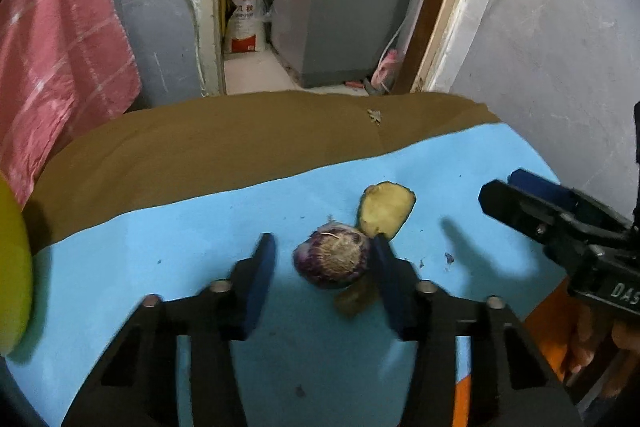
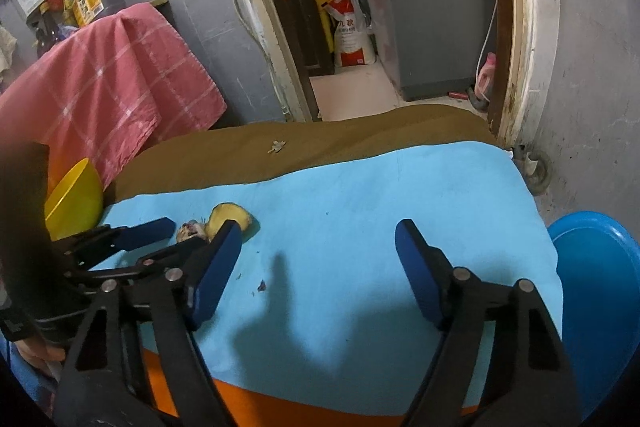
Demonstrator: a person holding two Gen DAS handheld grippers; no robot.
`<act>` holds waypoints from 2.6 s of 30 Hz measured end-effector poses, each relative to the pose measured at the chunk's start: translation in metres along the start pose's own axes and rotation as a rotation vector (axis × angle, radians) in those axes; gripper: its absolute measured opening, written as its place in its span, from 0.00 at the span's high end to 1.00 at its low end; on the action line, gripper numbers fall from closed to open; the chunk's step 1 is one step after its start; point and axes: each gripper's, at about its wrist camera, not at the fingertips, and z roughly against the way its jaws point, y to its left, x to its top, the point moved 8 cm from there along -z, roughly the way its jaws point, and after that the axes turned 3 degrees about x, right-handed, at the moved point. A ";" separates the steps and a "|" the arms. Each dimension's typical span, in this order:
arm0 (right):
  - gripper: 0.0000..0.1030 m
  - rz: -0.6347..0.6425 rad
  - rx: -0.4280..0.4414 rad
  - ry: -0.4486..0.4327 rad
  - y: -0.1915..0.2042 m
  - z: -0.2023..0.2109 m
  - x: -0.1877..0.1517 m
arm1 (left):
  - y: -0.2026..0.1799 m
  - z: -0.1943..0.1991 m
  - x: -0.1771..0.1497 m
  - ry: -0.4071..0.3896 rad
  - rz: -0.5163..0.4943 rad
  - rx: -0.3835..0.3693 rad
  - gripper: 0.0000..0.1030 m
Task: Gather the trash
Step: 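Grasp the purple onion with left tool while right tool grasps the potato slice, then carry the onion and potato slice over the blue bucket and open both tools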
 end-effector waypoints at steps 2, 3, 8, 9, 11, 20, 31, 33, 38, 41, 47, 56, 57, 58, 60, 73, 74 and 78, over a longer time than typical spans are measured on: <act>0.08 -0.003 0.002 0.000 0.001 -0.001 0.001 | 0.000 0.000 0.001 -0.003 -0.001 -0.007 0.70; 0.08 -0.004 0.005 0.000 0.001 -0.001 0.002 | 0.002 0.001 0.000 -0.005 0.004 -0.008 0.71; 0.09 0.012 0.009 0.014 0.006 -0.007 0.002 | 0.021 0.007 0.003 -0.037 0.086 0.012 0.71; 0.09 0.025 0.009 0.022 0.009 -0.008 0.001 | 0.028 0.010 0.002 -0.041 0.106 0.026 0.72; 0.09 0.048 0.007 0.034 0.013 -0.011 0.000 | 0.044 0.015 -0.002 -0.048 0.151 0.040 0.72; 0.17 0.244 -0.020 0.126 0.050 -0.033 -0.011 | 0.079 0.034 -0.018 -0.071 0.208 0.055 0.72; 0.36 0.353 -0.035 0.167 0.067 -0.055 -0.016 | 0.087 0.035 -0.023 -0.070 0.262 -0.017 0.72; 0.43 0.345 -0.034 0.163 0.065 -0.054 -0.016 | 0.085 0.036 -0.023 -0.073 0.255 -0.010 0.72; 0.44 0.318 -0.038 0.124 0.065 -0.047 -0.012 | 0.080 0.042 -0.027 -0.096 0.225 0.004 0.72; 0.44 0.303 -0.028 0.063 0.065 -0.035 -0.005 | 0.074 0.051 -0.027 -0.143 0.209 0.015 0.72; 0.44 0.271 -0.014 -0.166 0.064 0.020 0.008 | 0.057 0.088 -0.019 -0.318 0.195 0.008 0.72; 0.44 0.282 -0.060 -0.433 0.062 0.110 0.007 | 0.006 0.143 -0.008 -0.550 0.186 -0.031 0.72; 0.44 0.283 -0.073 -0.463 0.061 0.120 0.007 | -0.001 0.148 -0.007 -0.571 0.180 -0.033 0.72; 0.44 0.287 -0.090 -0.489 0.059 0.130 0.006 | -0.008 0.153 -0.006 -0.589 0.171 -0.039 0.72; 0.44 0.287 -0.121 -0.540 0.055 0.150 0.004 | -0.022 0.160 -0.003 -0.617 0.152 -0.050 0.72; 0.44 0.242 -0.318 -0.701 -0.002 0.240 -0.019 | -0.128 0.181 0.003 -0.695 0.000 -0.166 0.72; 0.44 0.228 -0.331 -0.704 -0.009 0.245 -0.021 | -0.134 0.180 0.003 -0.694 -0.008 -0.173 0.72; 0.44 0.174 -0.382 -0.702 -0.036 0.259 -0.028 | -0.167 0.173 0.004 -0.675 -0.050 -0.206 0.72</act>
